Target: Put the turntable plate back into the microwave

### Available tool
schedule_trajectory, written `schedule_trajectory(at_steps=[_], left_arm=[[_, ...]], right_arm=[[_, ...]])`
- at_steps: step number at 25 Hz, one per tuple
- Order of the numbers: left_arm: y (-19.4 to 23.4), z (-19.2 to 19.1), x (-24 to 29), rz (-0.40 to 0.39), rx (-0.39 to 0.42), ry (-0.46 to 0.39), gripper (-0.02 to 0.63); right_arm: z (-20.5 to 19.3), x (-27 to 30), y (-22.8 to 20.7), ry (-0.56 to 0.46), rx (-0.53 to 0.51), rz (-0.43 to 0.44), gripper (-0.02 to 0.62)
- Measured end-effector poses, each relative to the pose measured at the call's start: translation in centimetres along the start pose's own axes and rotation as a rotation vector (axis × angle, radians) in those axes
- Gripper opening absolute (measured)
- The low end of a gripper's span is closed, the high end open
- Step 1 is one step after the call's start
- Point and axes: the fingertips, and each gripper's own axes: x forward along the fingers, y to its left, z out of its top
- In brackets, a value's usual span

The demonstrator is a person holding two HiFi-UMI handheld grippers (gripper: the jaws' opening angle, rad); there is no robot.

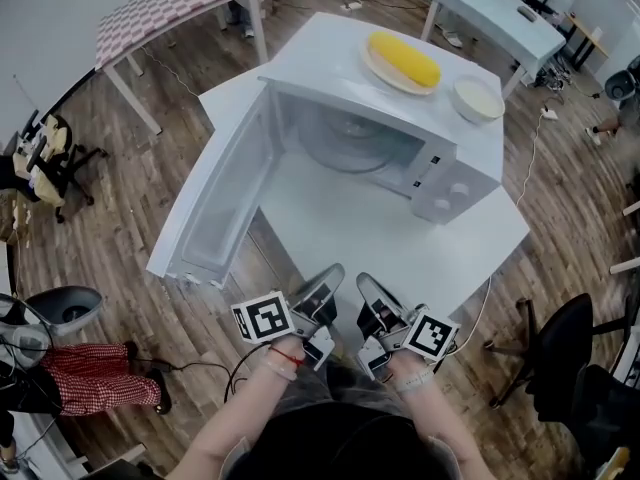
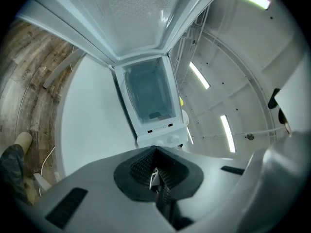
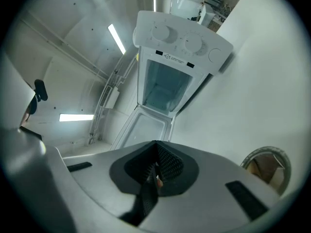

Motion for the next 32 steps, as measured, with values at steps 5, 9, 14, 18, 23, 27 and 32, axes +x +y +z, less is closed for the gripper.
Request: schedule_trajectory(at_steps=[5,9,14,18,23,27,32], left_arm=[[-0.6,-0.4,-0.8,0.009,0.003,-0.016,0.012],[-0.9,-1.0,-1.3,0.015,0.014,-0.015,0.012],[-1.4,-1.6,-2.0,0.015,0.015,-0.014,0.012],[-2.0,-1.7,-2.5,0.005,0.017,-0.021,0.012],[-2.5,-1.4,-3.3,0.045,0.120,-0.018,0.012],[-3.3,-1.2,-4.2,0.122,0.385,-0.007,0.012],[-4.0,-0.8,-4.7,0.196,0.575,-0.007,0.012]], right_arm=[[-0.3,-0.6,0.7,-0.003,-0.051,-0.007,0.020],[-0.3,-1.1,1.5,-0.016,-0.070,0.003,0.020],[-0.5,-2.1,1.9,-0.014,-0.102,-0.012,0.020],[-0.4,-2.5,2.7,-0.012,-0.161,-0.019,0.020],[-0.9,-2.2,3.8,0.000,-0.232,-0.005,0.020],[-1.5,-2.3,4.9,0.023,-0.404,-0.041,0.020],[-1.9,-2.0,5.8,0.040,-0.542,-0.075,0.020]])
